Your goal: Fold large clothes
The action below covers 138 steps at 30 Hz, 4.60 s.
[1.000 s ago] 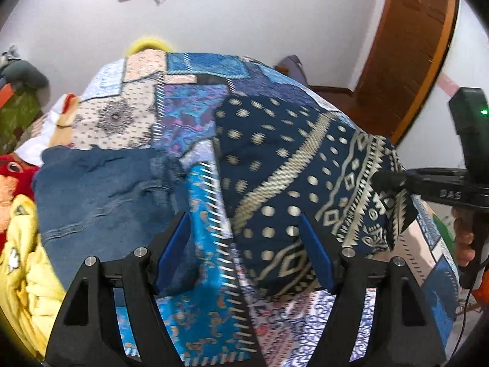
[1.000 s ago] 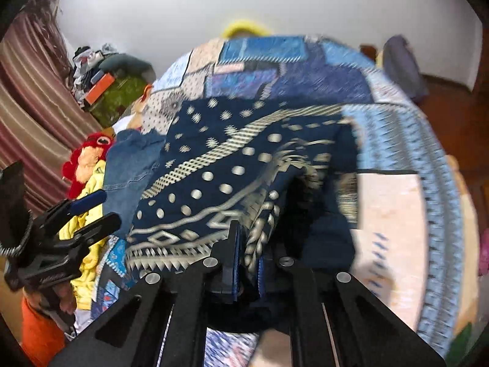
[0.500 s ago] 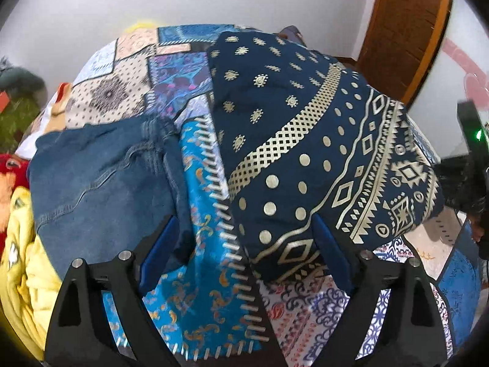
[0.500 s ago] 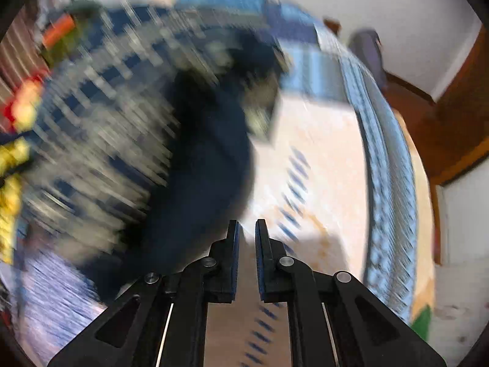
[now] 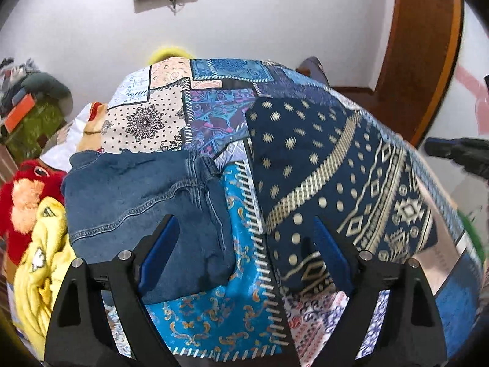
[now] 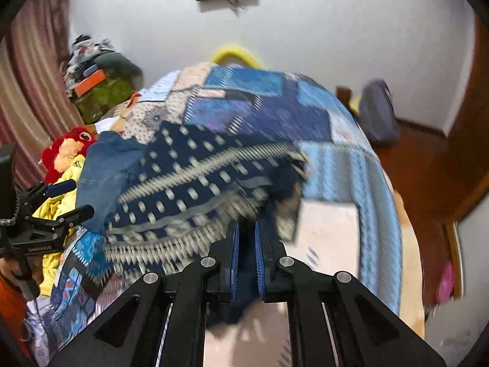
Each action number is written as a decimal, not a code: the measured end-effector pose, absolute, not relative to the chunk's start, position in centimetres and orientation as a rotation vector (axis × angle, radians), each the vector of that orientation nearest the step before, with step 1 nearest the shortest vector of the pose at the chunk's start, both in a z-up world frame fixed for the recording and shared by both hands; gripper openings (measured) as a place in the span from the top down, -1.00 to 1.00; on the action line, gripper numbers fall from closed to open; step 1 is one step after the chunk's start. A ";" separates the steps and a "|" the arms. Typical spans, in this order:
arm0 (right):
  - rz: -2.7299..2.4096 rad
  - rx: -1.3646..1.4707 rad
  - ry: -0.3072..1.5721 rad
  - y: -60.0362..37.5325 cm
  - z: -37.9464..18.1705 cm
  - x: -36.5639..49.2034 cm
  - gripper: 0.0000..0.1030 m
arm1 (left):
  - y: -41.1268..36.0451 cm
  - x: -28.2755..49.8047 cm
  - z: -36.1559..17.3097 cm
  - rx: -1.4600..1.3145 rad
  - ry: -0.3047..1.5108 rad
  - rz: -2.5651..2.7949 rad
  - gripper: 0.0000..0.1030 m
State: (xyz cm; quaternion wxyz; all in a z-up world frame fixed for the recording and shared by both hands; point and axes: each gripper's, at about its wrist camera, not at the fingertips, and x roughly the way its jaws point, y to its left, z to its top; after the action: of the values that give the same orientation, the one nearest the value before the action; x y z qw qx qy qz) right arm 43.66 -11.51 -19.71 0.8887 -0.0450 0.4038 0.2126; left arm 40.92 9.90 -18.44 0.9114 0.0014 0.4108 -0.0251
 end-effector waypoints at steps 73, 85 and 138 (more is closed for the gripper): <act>0.888 0.247 0.919 0.9 -15.2 47.7 0.39 | 18.3 41.1 -8.8 -0.290 0.698 -0.272 0.04; 0.922 0.184 1.055 16.8 -20.5 49.6 0.39 | 31.2 41.0 -15.7 -0.446 0.793 -0.070 0.04; 0.788 -0.061 0.449 5.0 -8.0 24.2 -0.30 | 19.3 15.4 -3.2 -0.086 0.374 0.181 -0.73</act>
State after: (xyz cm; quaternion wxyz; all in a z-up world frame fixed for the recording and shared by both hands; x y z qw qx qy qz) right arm 24.22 5.00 -8.00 0.8985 -0.0297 0.2170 0.3805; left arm 15.42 19.25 -3.24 0.9776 -0.0426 0.1856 0.0900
